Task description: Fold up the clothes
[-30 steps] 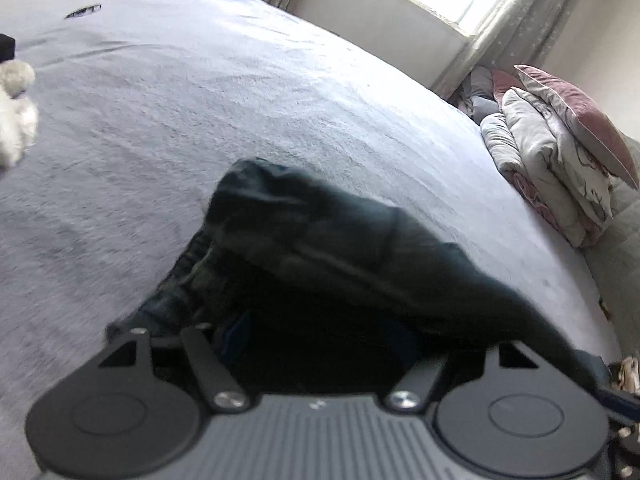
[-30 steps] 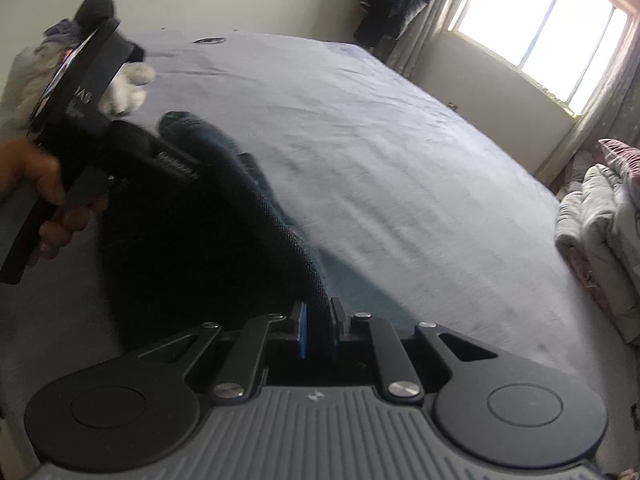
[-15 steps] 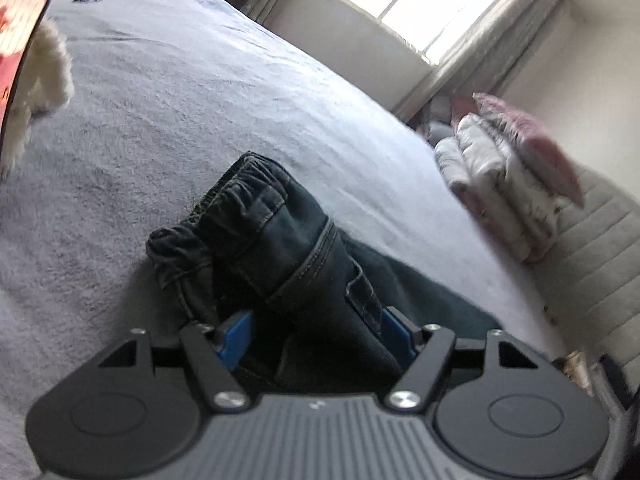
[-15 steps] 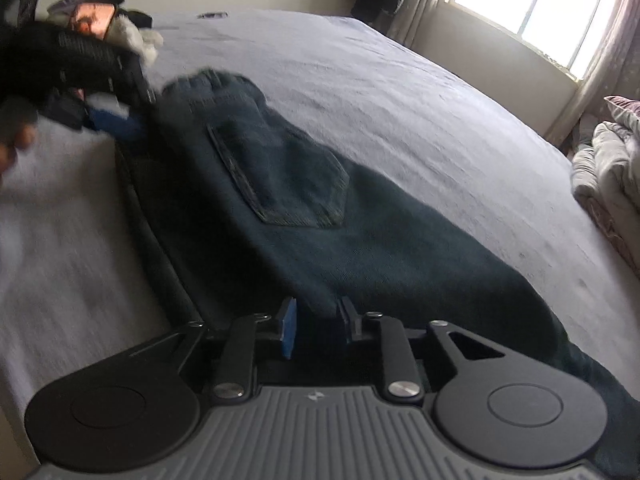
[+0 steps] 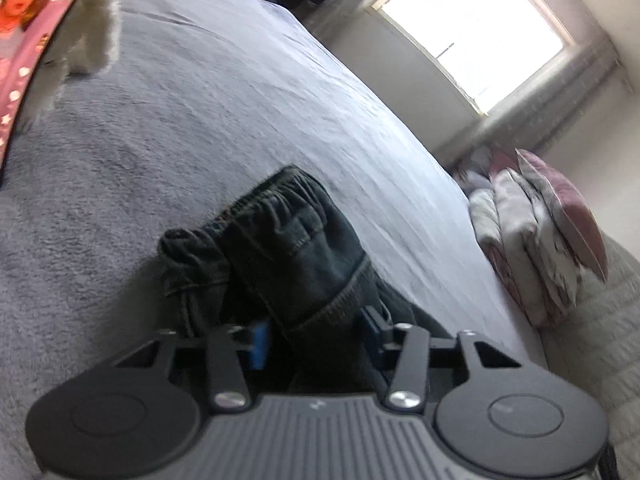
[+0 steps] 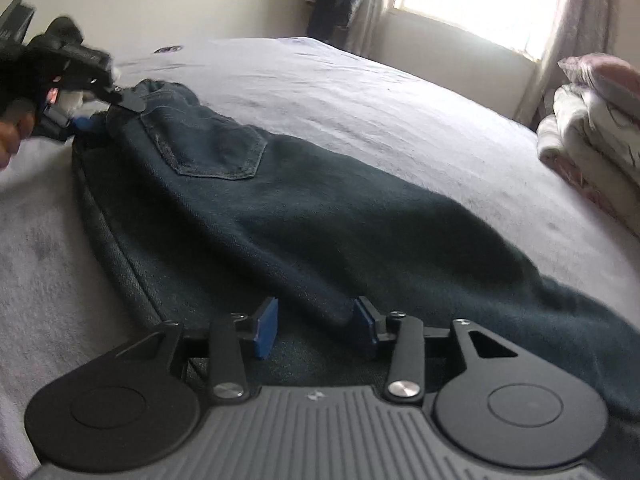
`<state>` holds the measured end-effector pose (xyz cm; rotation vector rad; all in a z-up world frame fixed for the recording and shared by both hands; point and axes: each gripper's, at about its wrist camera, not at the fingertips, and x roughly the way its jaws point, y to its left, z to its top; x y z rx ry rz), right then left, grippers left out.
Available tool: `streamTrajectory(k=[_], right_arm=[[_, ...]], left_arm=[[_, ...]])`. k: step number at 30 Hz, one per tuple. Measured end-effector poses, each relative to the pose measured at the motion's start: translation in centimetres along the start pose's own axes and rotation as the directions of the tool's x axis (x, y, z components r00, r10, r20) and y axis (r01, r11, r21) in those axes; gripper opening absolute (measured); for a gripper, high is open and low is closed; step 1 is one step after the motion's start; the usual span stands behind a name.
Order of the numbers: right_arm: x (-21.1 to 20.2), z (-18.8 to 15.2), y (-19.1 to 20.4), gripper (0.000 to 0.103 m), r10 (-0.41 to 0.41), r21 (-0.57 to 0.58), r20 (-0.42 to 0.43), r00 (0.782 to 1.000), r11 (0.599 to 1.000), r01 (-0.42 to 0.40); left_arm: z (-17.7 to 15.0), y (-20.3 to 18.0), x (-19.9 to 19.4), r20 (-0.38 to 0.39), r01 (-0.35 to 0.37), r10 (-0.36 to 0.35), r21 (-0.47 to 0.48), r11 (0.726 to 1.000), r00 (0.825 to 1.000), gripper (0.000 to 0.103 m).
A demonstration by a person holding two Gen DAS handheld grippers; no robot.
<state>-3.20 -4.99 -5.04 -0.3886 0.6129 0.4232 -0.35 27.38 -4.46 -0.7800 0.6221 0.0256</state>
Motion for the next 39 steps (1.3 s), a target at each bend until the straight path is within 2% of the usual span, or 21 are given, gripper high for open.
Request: streamTrajectory(k=[3,7,11,12,13,15,18,21,28,33,39], right_arm=[[0.3,-0.6,1.2,0.054,-0.049,-0.124,0.013,0.999,0.991,0.051],[1.2,-0.5,1.8,0.055,-0.143,-0.216,0.036,0.989,0.965,0.147],[2.2,-0.9,0.7,0.054,-0.306,-0.316,0.031,0.952,0.9,0.3],[2.5,-0.9,0.2,0.051,-0.354,-0.328,0.021,0.935,0.881,0.341],[2.8,-1.0,-0.5,0.034,-0.405,-0.336,0.003,0.915,0.861,0.382],[3.1,-1.1,-2.0,0.009,-0.49,-0.339,-0.032,0.871,0.825,0.452],[1.2,-0.5,-2.6,0.009,-0.494,-0.314,-0.003,0.869,0.826,0.468],[-0.8,-0.3,-1.3,0.007,-0.523,-0.391,0.059,0.85,0.772,0.502],[-4.1,-2.5,2.3,0.007,-0.499,-0.558,0.075,0.863,0.697,0.451],[-5.5,-3.0,3.8,0.007,-0.477,-0.618,0.034,0.878,0.681,0.393],[-5.7,-3.9,5.1,0.007,-0.435,-0.672,-0.03,0.9,0.675,0.304]], left_arm=[[-0.1,-0.9,-0.4,0.049,-0.014,0.014,0.004,1.0,0.999,0.035],[-0.2,-2.6,-1.1,0.127,-0.05,0.04,0.075,0.996,0.991,0.025],[0.2,-3.0,-1.4,0.145,-0.089,0.075,0.096,0.991,0.987,0.022],[0.3,-2.9,-1.3,0.14,-0.093,0.079,0.091,0.992,0.987,0.022],[0.5,-2.8,-1.3,0.132,-0.093,0.082,0.08,0.992,0.988,0.022],[1.0,-2.4,-1.3,0.117,-0.087,0.08,0.054,0.995,0.99,0.022],[1.6,-1.9,-1.8,0.092,-0.062,0.059,0.022,0.998,0.994,0.022],[1.9,-1.6,-2.6,0.087,-0.047,0.046,0.014,0.999,0.995,0.022],[2.1,-0.5,-4.3,0.053,-0.022,0.022,0.006,1.0,0.998,0.021],[1.5,0.3,-5.3,0.027,-0.034,0.033,0.04,0.999,0.999,0.021],[0.3,1.6,-4.9,-0.024,-0.08,0.082,0.078,0.994,0.996,0.021]])
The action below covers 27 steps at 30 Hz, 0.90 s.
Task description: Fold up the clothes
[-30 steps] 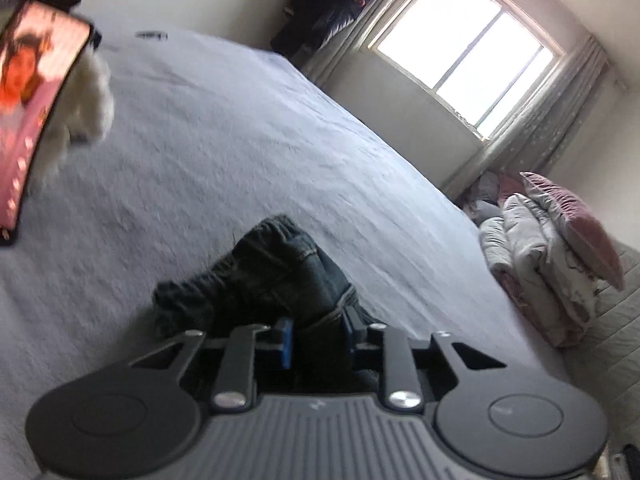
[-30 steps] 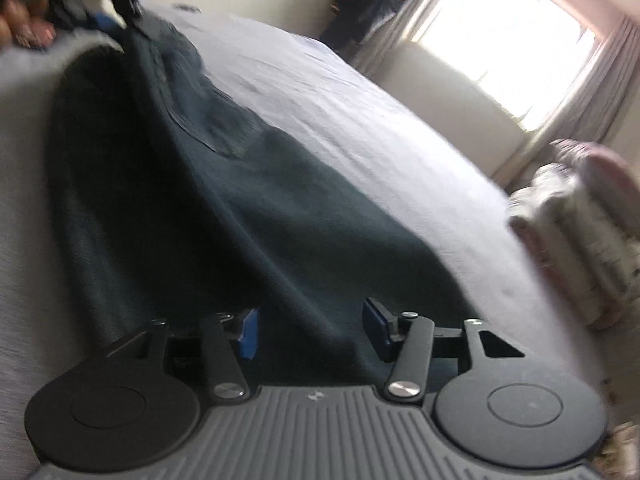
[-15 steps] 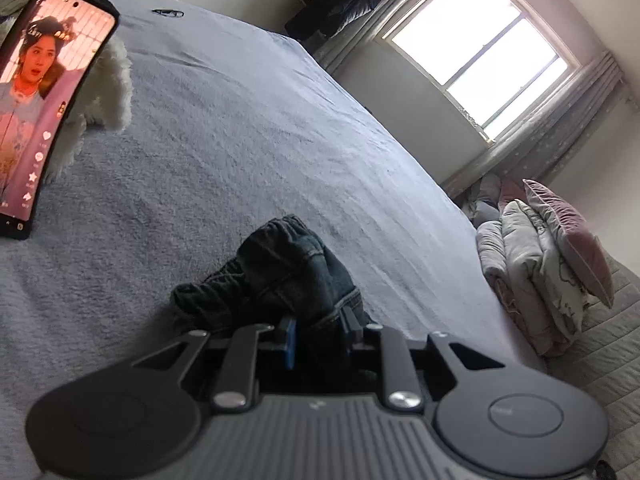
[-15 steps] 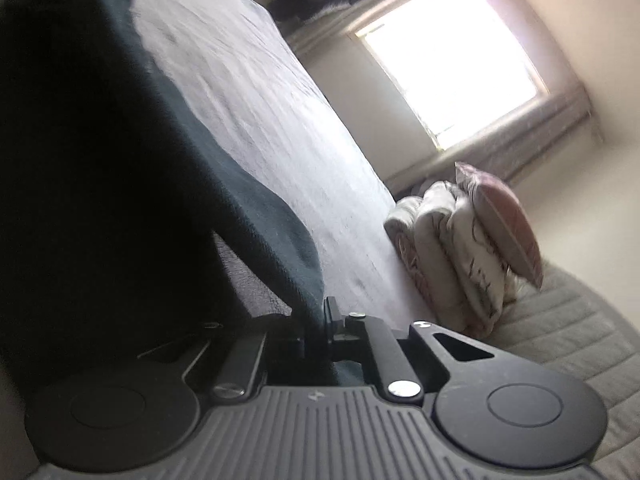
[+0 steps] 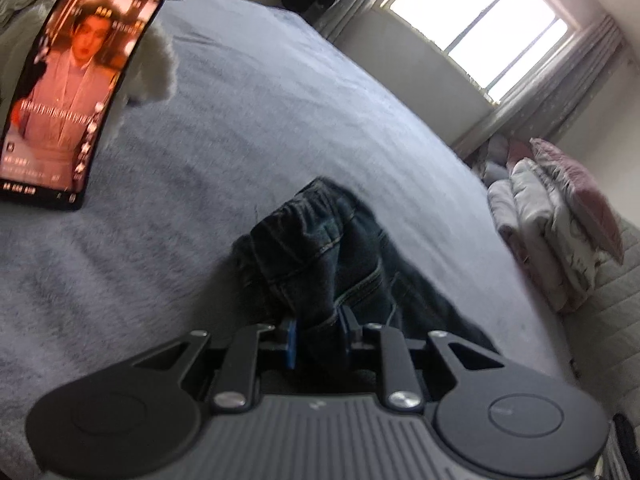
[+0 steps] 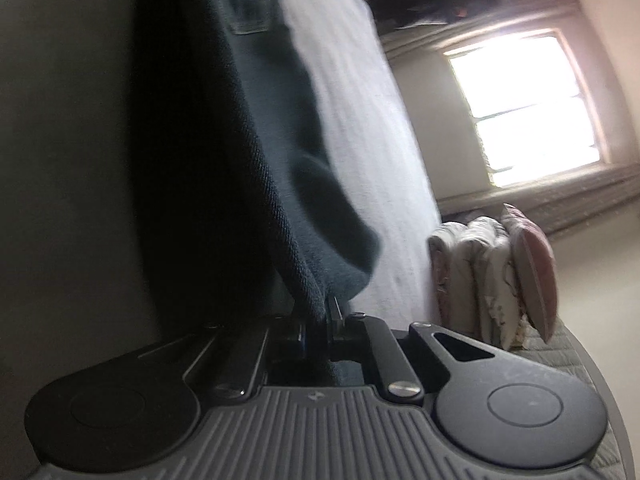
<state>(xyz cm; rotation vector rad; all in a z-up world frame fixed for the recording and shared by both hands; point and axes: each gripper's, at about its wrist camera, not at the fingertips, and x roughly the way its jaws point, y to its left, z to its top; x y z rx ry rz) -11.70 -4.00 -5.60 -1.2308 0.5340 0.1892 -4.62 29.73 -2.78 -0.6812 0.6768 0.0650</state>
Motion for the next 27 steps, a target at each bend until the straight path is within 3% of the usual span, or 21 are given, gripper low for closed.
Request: streamTrajectory(k=[6,8,13,16,19,25,27], right_arm=[[0.9,-0.4,2.2,0.007,0.064,-0.072,-0.029,0.998,0.995,-0.066],[1.2,-0.3,3.0,0.008,0.05,-0.105,-0.032,0.998,0.993,-0.054],[1.0,-0.1,3.8,0.008,0.012,-0.116,-0.032,0.999,0.993,-0.016],[0.9,-0.2,3.4,0.009,0.012,-0.079,-0.021,1.0,0.997,-0.013],[0.9,-0.5,3.5,0.009,-0.006,-0.073,-0.01,1.0,0.997,0.006],[1.0,-0.9,4.4,0.01,-0.047,-0.1,0.009,0.999,0.994,0.048],[1.0,-0.9,4.3,0.01,-0.052,-0.097,0.013,0.999,0.994,0.053]], left_arm=[[-0.8,0.4,0.9,-0.02,-0.036,0.037,0.061,0.997,0.999,0.021],[-0.8,0.4,0.9,-0.018,-0.038,0.04,0.069,0.997,0.999,0.021],[-0.2,1.3,0.5,-0.038,-0.001,0.001,0.003,1.0,0.999,0.025],[0.7,2.5,-0.6,-0.029,0.037,-0.04,-0.09,0.995,0.999,0.036],[1.4,3.1,-2.0,0.035,0.036,-0.033,-0.094,0.995,0.999,0.037],[1.4,3.4,-1.4,0.058,0.032,-0.027,-0.086,0.996,0.998,0.034],[1.3,2.9,-1.3,0.077,0.032,-0.027,-0.063,0.998,0.997,0.027]])
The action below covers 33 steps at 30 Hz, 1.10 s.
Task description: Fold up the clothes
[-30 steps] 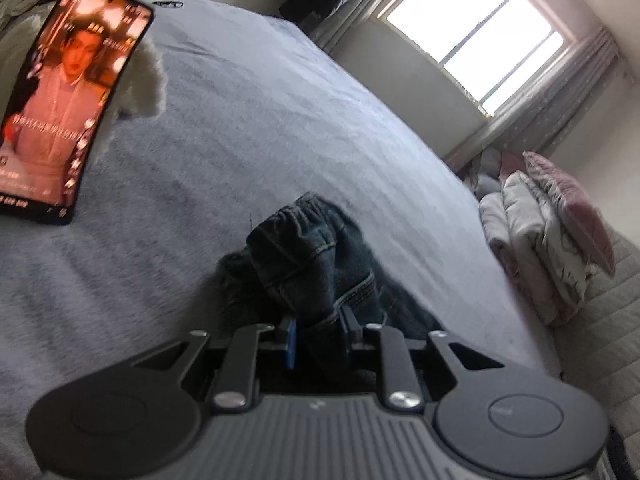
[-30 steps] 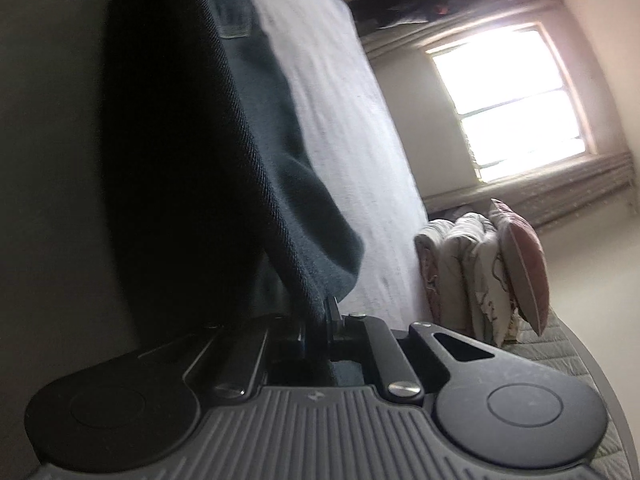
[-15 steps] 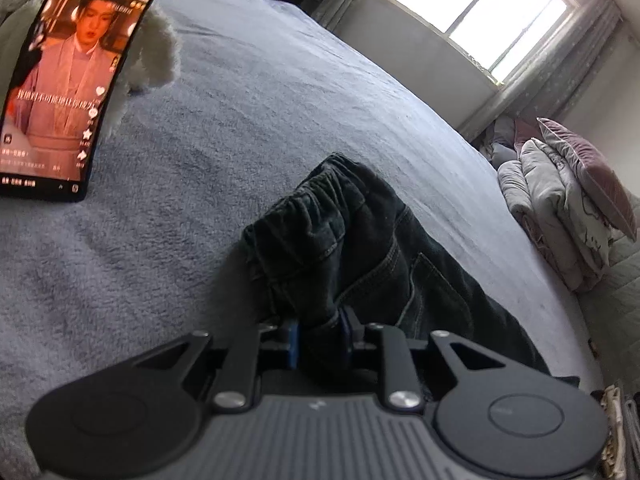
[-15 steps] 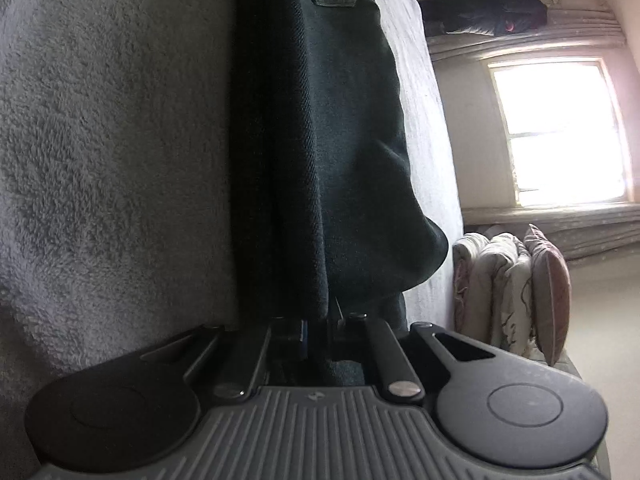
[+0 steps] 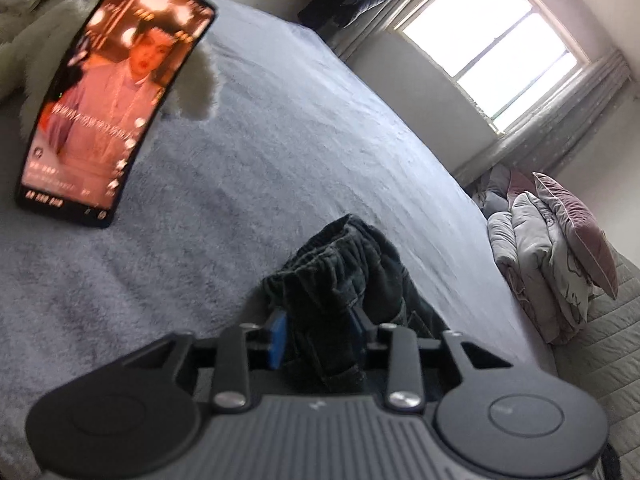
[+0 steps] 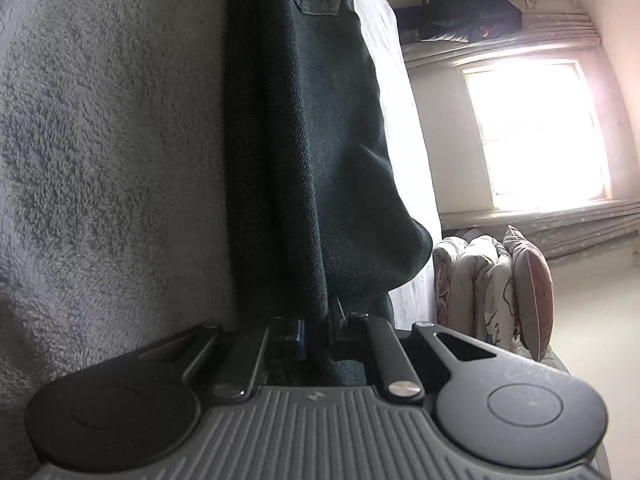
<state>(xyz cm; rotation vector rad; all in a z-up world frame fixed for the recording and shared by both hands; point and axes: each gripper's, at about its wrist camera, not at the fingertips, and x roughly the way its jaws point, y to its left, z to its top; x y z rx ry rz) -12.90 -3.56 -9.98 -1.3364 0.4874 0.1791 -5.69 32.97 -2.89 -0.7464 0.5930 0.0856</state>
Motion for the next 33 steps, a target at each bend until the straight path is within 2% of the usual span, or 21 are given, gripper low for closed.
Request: streamTrajectory(k=[1,2,3,6,7,9,11,14,17,22,26,31,33], right_arm=[[0.0,0.0,0.0,0.01,-0.003,0.001,0.002,1.0,1.0,0.003],[-0.1,0.0,0.1,0.01,-0.006,0.001,0.003,1.0,1.0,0.006],[-0.2,-0.1,0.2,0.011,-0.01,0.001,0.005,1.0,1.0,0.01],[-0.5,-0.1,0.4,0.013,-0.015,0.012,0.008,1.0,1.0,0.015],[-0.8,-0.2,0.7,0.016,-0.019,0.016,0.008,1.0,1.0,0.019],[-0.6,-0.5,0.4,0.022,-0.03,0.021,0.003,1.0,0.999,0.03],[-0.5,-1.1,-0.2,0.03,-0.041,0.041,-0.009,0.999,0.998,0.042],[-0.2,-2.6,-1.1,0.034,-0.057,0.084,-0.049,0.997,0.995,0.061],[0.4,-4.5,-1.6,0.035,-0.065,0.119,-0.107,0.992,0.99,0.078],[1.2,-8.4,-2.7,0.035,-0.068,0.2,-0.208,0.976,0.974,0.111],[1.8,-11.8,-3.9,0.035,-0.066,0.282,-0.298,0.952,0.947,0.154],[2.3,-16.5,-5.8,0.035,-0.014,0.451,-0.377,0.926,0.871,0.197],[2.4,-18.4,-7.0,0.035,0.036,0.569,-0.364,0.931,0.799,0.192]], left_arm=[[-0.1,-0.4,-0.1,0.02,-0.006,0.005,0.023,1.0,1.0,0.023],[-0.2,-0.9,-0.3,0.049,-0.015,0.012,0.054,0.998,0.999,0.004],[-0.3,-1.4,-0.4,0.07,-0.035,0.029,0.087,0.996,0.997,0.0],[-0.7,-2.5,-0.2,0.147,-0.244,0.218,0.193,0.95,0.965,0.0],[-0.7,-2.1,0.2,0.126,-0.259,0.239,0.181,0.949,0.963,0.0],[-0.6,-1.3,0.0,0.087,-0.206,0.197,0.114,0.972,0.977,0.0],[-0.7,-1.8,-0.8,0.113,-0.184,0.171,0.12,0.976,0.979,0.001],[-1.3,-4.2,-2.1,0.197,-0.185,0.141,0.229,0.956,0.97,0.002],[-2.1,-6.3,-2.4,0.205,-0.136,0.072,0.318,0.938,0.976,0.006],[-4.5,-9.8,-0.3,0.099,-0.041,-0.004,0.449,0.892,0.995,0.007],[-6.5,-12.2,1.7,0.003,0.027,-0.034,0.528,0.849,0.999,0.007],[-9.3,-14.6,3.7,-0.09,0.094,-0.049,0.604,0.792,0.995,0.007],[-10.2,-15.4,4.4,-0.122,0.118,-0.052,0.632,0.766,0.991,0.008]])
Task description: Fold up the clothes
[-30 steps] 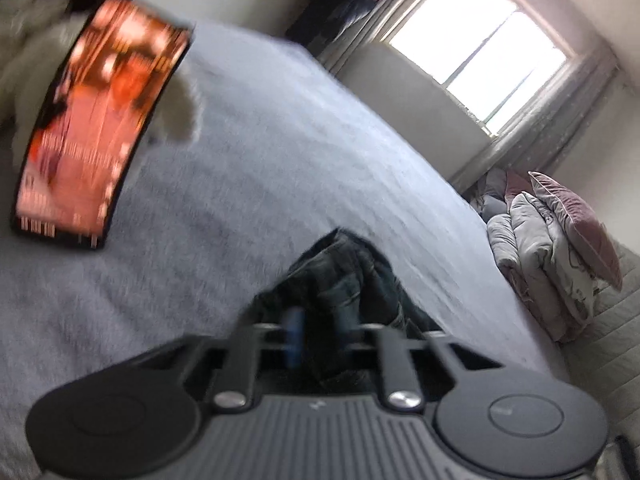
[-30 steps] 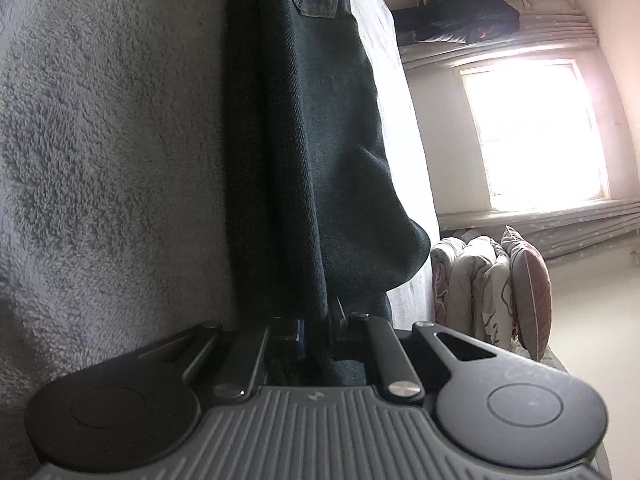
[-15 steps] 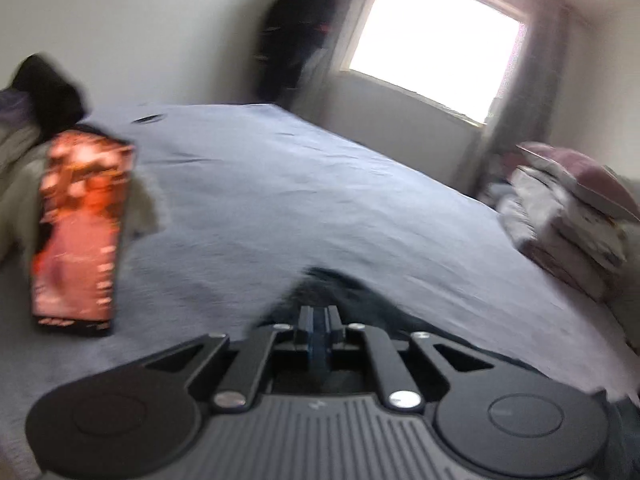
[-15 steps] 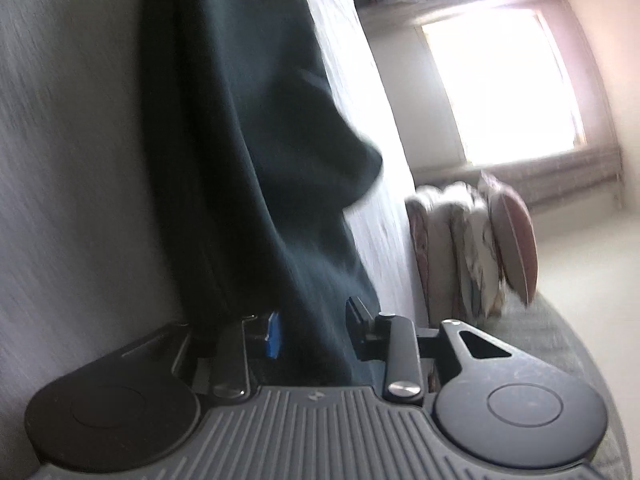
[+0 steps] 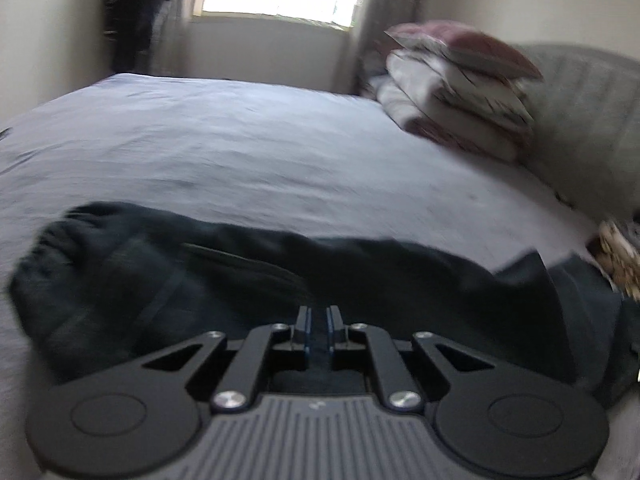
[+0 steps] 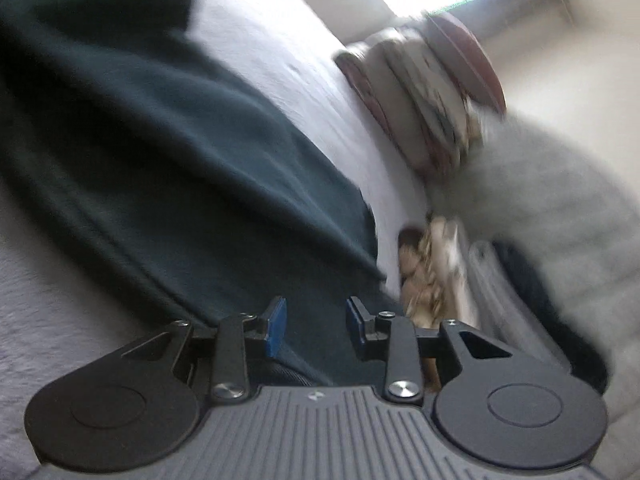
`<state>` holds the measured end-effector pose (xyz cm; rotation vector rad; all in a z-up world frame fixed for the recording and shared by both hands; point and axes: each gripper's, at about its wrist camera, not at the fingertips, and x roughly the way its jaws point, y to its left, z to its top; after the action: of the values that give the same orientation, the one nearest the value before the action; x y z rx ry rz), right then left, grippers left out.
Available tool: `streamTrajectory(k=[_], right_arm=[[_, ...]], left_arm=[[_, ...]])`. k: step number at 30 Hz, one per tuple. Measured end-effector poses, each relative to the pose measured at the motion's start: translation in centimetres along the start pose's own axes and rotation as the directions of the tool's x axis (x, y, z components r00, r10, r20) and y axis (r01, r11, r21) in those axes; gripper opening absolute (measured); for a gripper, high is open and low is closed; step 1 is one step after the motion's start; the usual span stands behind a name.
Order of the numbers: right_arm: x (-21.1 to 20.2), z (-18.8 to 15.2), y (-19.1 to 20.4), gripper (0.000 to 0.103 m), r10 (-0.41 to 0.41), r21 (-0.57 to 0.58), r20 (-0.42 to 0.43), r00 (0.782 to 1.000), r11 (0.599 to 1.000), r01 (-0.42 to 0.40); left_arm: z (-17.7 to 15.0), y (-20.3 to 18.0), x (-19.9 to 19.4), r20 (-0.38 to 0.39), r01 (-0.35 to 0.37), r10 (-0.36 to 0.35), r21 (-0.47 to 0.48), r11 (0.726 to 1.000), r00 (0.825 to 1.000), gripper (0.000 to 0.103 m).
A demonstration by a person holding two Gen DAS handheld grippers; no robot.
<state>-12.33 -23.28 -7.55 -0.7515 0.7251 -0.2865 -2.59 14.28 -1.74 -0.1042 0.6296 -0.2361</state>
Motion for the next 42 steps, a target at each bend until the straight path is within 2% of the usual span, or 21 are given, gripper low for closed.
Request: streamTrajectory(k=[3,5,7,9,10,12,14,15,19,22,25,27,29,31,32,34,35,36,39,42], right_arm=[[1.7,-0.7,-3.8,0.035,0.096,0.235,-0.011,0.995,0.968,-0.091],[2.9,-1.2,-6.2,0.035,0.166,0.41,-0.005,0.986,0.9,-0.149],[4.0,-2.1,-8.4,0.035,0.247,0.583,0.025,0.969,0.784,-0.215],[5.6,-2.4,-10.1,0.035,0.325,0.723,0.086,0.942,0.629,-0.284],[6.5,-2.8,-10.8,0.035,0.362,0.784,0.126,0.924,0.535,-0.316],[8.2,-3.4,-11.7,0.035,0.413,0.861,0.201,0.888,0.357,-0.362],[10.0,-3.8,-12.1,0.033,0.445,0.903,0.258,0.858,0.205,-0.378],[10.9,-3.9,-12.2,0.032,0.454,0.915,0.277,0.847,0.144,-0.376],[13.2,-4.1,-12.0,0.024,0.457,0.93,0.342,0.821,-0.041,-0.365],[14.0,-3.9,-11.8,0.022,0.44,0.918,0.391,0.808,-0.128,-0.375],[14.5,-3.4,-11.4,0.023,0.429,0.916,0.398,0.811,-0.145,-0.374],[14.9,-3.0,-11.2,0.022,0.425,0.923,0.382,0.821,-0.136,-0.359],[15.4,-2.7,-11.1,0.022,0.412,0.925,0.378,0.829,-0.135,-0.354],[15.4,-2.6,-11.2,0.012,0.381,0.923,0.384,0.841,-0.137,-0.359],[15.3,-2.6,-11.3,0.011,0.365,0.921,0.39,0.846,-0.139,-0.364],[14.3,-2.3,-12.0,0.009,0.323,0.909,0.416,0.85,-0.133,-0.395],[13.4,-2.0,-12.6,0.009,0.3,0.901,0.433,0.85,-0.118,-0.417],[12.5,-1.8,-13.2,0.009,0.279,0.892,0.45,0.849,-0.1,-0.44],[9.3,-1.3,-15.0,0.008,0.219,0.873,0.479,0.85,-0.019,-0.487],[6.6,-1.9,-16.3,0.008,0.185,0.874,0.468,0.864,0.049,-0.484]], left_arm=[[-0.6,-1.7,0.9,-0.029,0.031,-0.029,0.064,0.997,0.999,0.009],[-0.7,-2.6,1.3,-0.043,0.067,-0.063,0.091,0.994,0.997,0.009],[-0.7,-3.7,1.7,-0.056,0.112,-0.106,0.119,0.987,0.993,0.01],[-0.7,-4.9,1.8,-0.063,0.155,-0.147,0.156,0.976,0.987,0.01],[-0.8,-5.5,1.8,-0.067,0.18,-0.171,0.178,0.967,0.983,0.01],[-1.0,-6.9,1.8,-0.076,0.231,-0.22,0.223,0.947,0.973,0.01],[-1.3,-8.3,1.8,-0.094,0.291,-0.276,0.259,0.921,0.957,0.01],[-1.3,-9.0,2.0,-0.104,0.314,-0.297,0.274,0.909,0.949,0.01],[-2.0,-11.5,2.5,-0.147,0.403,-0.375,0.328,0.855,0.915,0.01],[-2.5,-13.1,3.1,-0.176,0.463,-0.429,0.349,0.814,0.886,0.01],[-3.1,-14.3,3.2,-0.196,0.516,-0.478,0.368,0.774,0.856,0.011],[-3.4,-14.7,3.1,-0.198,0.53,-0.493,0.376,0.76,0.847,0.012],[-3.6,-15.0,3.1,-0.195,0.536,-0.501,0.38,0.754,0.843,0.012],[-3.4,-15.0,2.9,-0.191,0.541,-0.508,0.373,0.754,0.84,0.012],[-3.3,-15.0,2.8,-0.189,0.543,-0.511,0.369,0.754,0.839,0.013],[-3.1,-15.0,2.5,-0.176,0.541,-0.514,0.361,0.76,0.84,0.02],[-3.0,-15.1,2.4,-0.169,0.539,-0.515,0.358,0.762,0.841,0.027],[-2.9,-15.1,2.3,-0.162,0.537,-0.515,0.356,0.765,0.842,0.029],[-2.6,-15.4,1.9,-0.148,0.521,-0.505,0.372,0.768,0.85,0.029],[-2.1,-15.0,1.7,-0.137,0.522,-0.509,0.356,0.775,0.85,0.032]])
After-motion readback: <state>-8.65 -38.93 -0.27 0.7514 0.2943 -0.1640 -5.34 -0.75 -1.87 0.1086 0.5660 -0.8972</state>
